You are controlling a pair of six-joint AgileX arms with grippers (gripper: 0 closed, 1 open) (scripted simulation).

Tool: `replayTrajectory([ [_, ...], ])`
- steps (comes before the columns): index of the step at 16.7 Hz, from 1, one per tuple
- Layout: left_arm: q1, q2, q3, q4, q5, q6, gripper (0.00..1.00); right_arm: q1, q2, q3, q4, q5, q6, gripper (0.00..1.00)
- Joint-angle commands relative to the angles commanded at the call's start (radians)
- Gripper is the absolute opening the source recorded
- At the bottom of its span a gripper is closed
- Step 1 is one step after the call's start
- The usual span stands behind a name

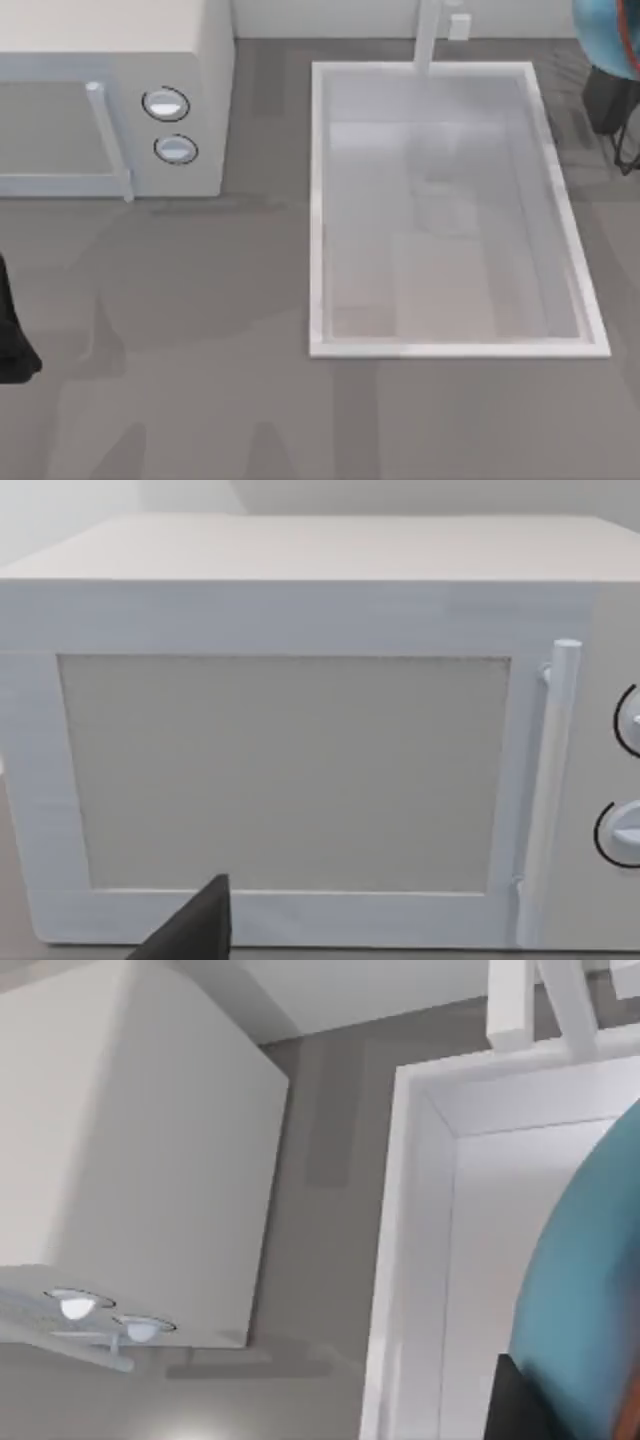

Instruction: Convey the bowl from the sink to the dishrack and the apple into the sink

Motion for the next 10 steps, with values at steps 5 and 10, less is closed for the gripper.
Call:
replayTrajectory([
  [5, 0.000, 0.000, 0.000, 0.000, 0.000, 0.000, 1.00, -0.412, -0.096, -0.150, 0.454, -0.130, -0.273, 0.00],
  [10, 0.000, 0.000, 0.000, 0.000, 0.000, 0.000, 1.00, -0.655, -0.136, -0.221, 0.696, -0.189, -0.441, 0.00],
])
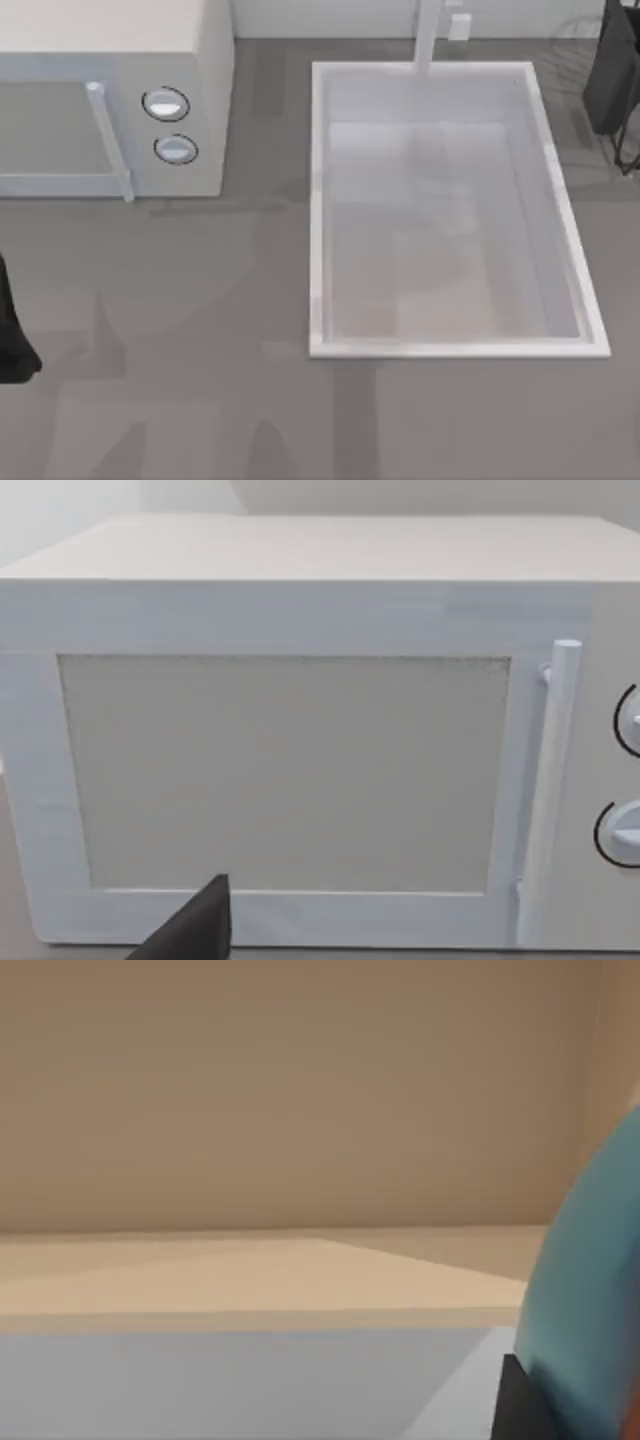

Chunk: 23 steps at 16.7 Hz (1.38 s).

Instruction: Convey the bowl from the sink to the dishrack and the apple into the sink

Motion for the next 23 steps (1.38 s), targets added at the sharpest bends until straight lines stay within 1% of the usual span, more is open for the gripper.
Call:
replayTrajectory([
  [2, 0.000, 0.000, 0.000, 0.000, 0.000, 0.000, 1.00, -0.025, -0.003, -0.005, 0.024, -0.005, -0.018, 0.00],
  [7, 0.000, 0.000, 0.000, 0.000, 0.000, 0.000, 1.00, -0.021, 0.004, -0.004, 0.023, -0.001, -0.017, 0.00],
  [10, 0.000, 0.000, 0.000, 0.000, 0.000, 0.000, 1.00, -0.010, 0.055, -0.029, 0.090, 0.004, -0.015, 0.00],
  [13, 0.000, 0.000, 0.000, 0.000, 0.000, 0.000, 1.00, 0.007, 0.157, -0.086, 0.245, 0.022, -0.013, 0.00],
  [20, 0.000, 0.000, 0.000, 0.000, 0.000, 0.000, 1.00, 0.064, 0.414, -0.280, 0.718, 0.089, -0.018, 0.00],
  [23, 0.000, 0.000, 0.000, 0.000, 0.000, 0.000, 1.00, 0.082, 0.473, -0.337, 0.832, 0.110, -0.019, 0.00],
])
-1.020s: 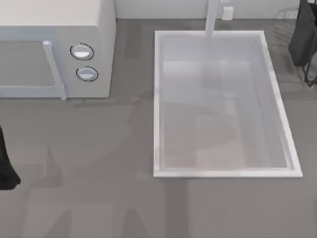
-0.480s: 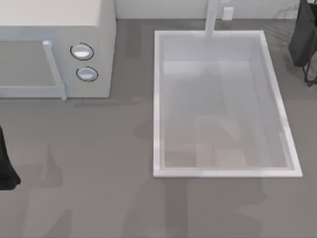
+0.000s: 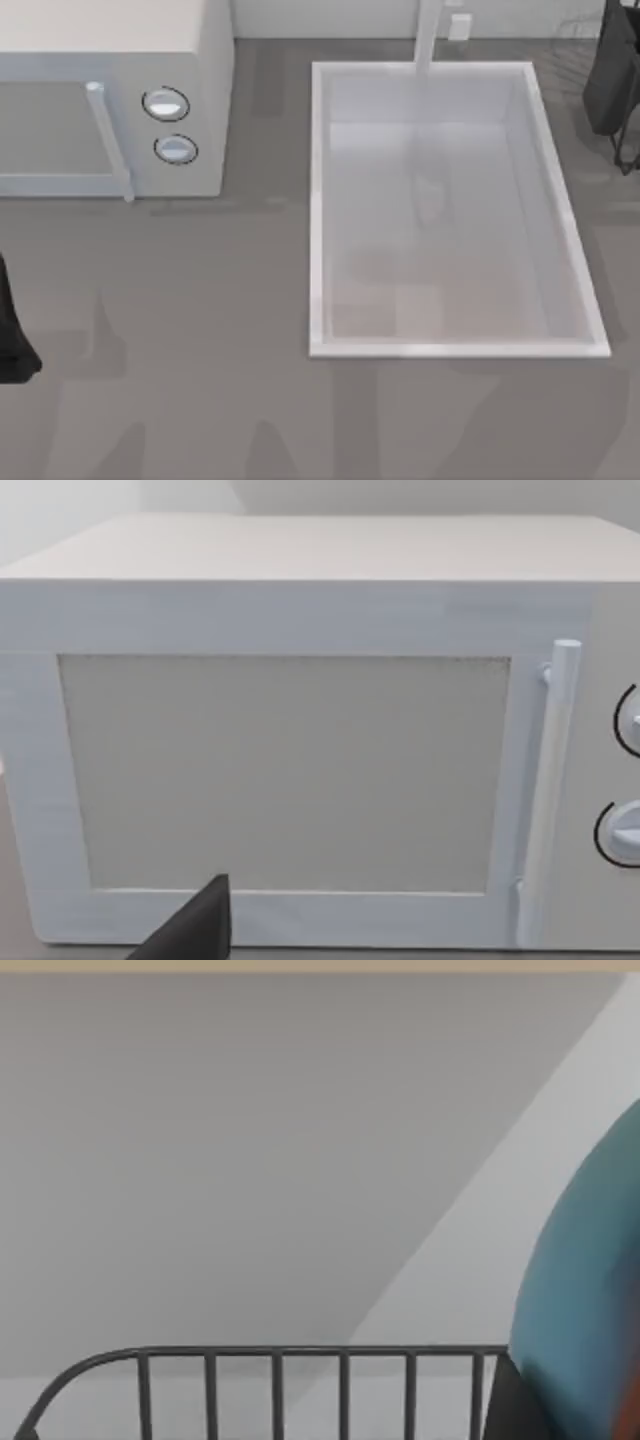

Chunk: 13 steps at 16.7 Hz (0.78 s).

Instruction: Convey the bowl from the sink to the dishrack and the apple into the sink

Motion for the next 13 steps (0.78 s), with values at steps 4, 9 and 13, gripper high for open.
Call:
replayTrajectory([
  [4, 0.000, 0.000, 0.000, 0.000, 0.000, 0.000, 1.00, 0.005, 0.013, -0.013, 0.023, 0.005, 0.000, 0.00],
  [9, 0.000, 0.000, 0.000, 0.000, 0.000, 0.000, 1.00, 0.005, 0.013, -0.013, 0.023, 0.005, 0.000, 0.23],
  [13, 0.000, 0.000, 0.000, 0.000, 0.000, 0.000, 1.00, 0.005, 0.013, -0.013, 0.023, 0.005, 0.000, 0.53],
])
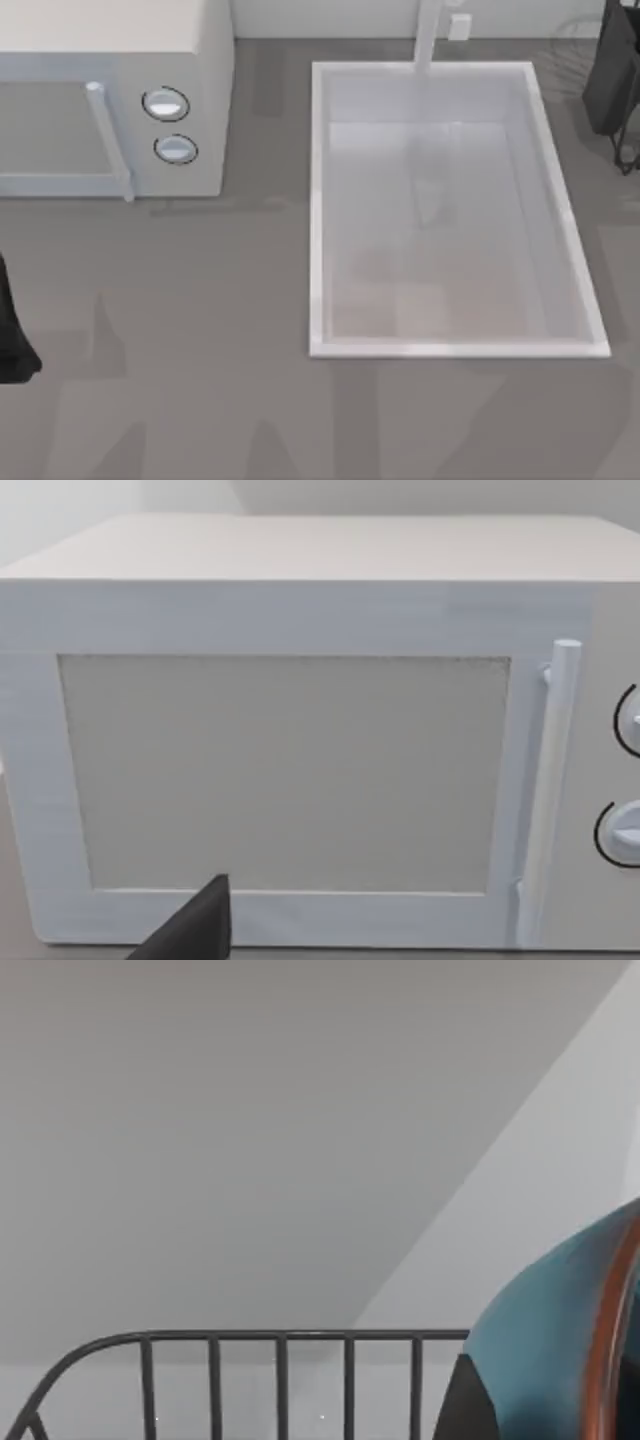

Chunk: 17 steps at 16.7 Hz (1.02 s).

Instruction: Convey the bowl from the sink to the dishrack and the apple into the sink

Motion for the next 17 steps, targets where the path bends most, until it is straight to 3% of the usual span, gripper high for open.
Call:
replayTrajectory([
  [6, 0.000, 0.000, 0.000, 0.000, 0.000, 0.000, 1.00, 0.000, 0.000, 0.000, 0.000, 0.000, 0.000, 0.98],
  [17, 0.000, 0.000, 0.000, 0.000, 0.000, 0.000, 1.00, 0.000, -0.009, -0.005, -0.006, 0.001, 0.000, 1.00],
])
